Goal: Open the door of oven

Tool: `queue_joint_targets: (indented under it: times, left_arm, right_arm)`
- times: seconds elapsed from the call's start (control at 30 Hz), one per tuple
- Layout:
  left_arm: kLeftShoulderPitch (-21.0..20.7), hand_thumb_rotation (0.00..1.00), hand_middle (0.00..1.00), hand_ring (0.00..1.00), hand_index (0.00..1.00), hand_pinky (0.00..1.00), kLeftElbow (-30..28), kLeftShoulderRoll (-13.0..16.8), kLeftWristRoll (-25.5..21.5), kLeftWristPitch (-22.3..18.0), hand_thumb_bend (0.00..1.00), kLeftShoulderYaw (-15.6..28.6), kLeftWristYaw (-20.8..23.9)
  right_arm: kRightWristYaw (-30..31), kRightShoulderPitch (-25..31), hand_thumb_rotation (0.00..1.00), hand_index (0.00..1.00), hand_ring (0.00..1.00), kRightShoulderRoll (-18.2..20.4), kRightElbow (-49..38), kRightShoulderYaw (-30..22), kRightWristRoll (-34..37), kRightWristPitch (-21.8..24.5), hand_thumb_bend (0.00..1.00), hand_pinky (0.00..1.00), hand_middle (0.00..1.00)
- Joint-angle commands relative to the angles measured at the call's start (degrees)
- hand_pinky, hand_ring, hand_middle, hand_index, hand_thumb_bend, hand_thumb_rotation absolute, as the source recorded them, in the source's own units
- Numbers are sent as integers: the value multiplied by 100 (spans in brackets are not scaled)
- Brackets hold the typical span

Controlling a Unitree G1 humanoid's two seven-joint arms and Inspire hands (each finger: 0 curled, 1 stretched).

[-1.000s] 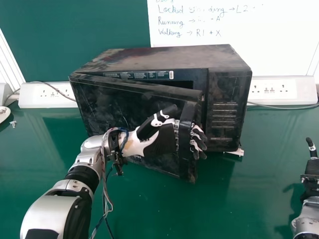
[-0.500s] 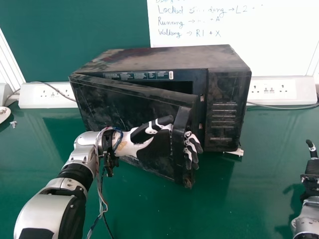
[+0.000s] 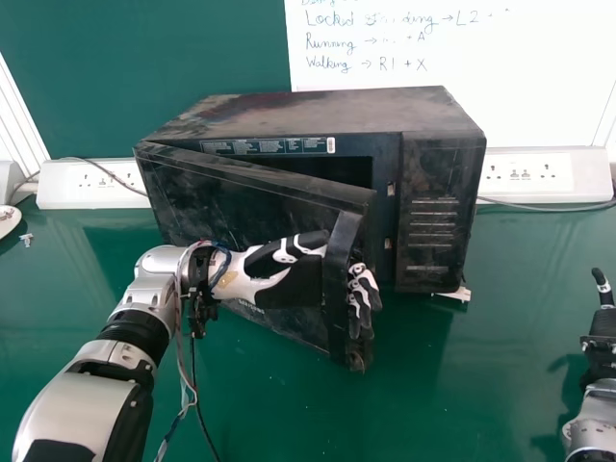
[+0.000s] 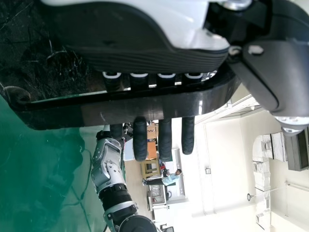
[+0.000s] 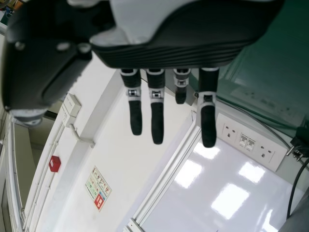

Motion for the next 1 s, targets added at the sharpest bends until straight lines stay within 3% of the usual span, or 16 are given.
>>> queue_joint_targets:
  times: [0.0,0.23,0.3,0.43,0.7,0.87,0.97]
  left_arm:
    - [-99,77,63,51,73,37,-358,143,-216,-175,92,-154,-54]
    - [-12,78,58,46,69,36,-726,240,-589,-334,90,-563,-54]
    - [4,83,57,46,67,36,-864,310,-656,-443,95,-724,-54]
    - [42,93,53,45,63,35,-1123,408,-858,-745,95,-978,-54]
    - [118,85,48,40,59,32,-1356,528,-1254,-821,99,-1227,-54]
    - [129,77,48,40,59,30,-1421,618,-1557,-444,95,-1459,-54]
    - [128,82,46,38,57,28,-1422,679,-1670,-549,94,-1553,-54]
  right_arm:
    - [-67,-100,88,61,41,-5,26,39,-60,-9,100,35,55]
    - [-45,-79,87,60,39,-22,6,66,-71,19,100,33,51]
    - [-43,-72,87,60,39,-17,-10,70,-62,26,100,33,51]
    - [-51,-71,86,59,39,-32,3,82,-70,32,100,32,50]
    - [-73,-74,85,59,37,-33,3,78,-48,57,100,32,49]
    - [-98,-71,86,59,37,-55,21,98,-78,58,98,32,48]
    - [-143,-65,86,59,36,-40,-2,111,-93,44,98,31,48]
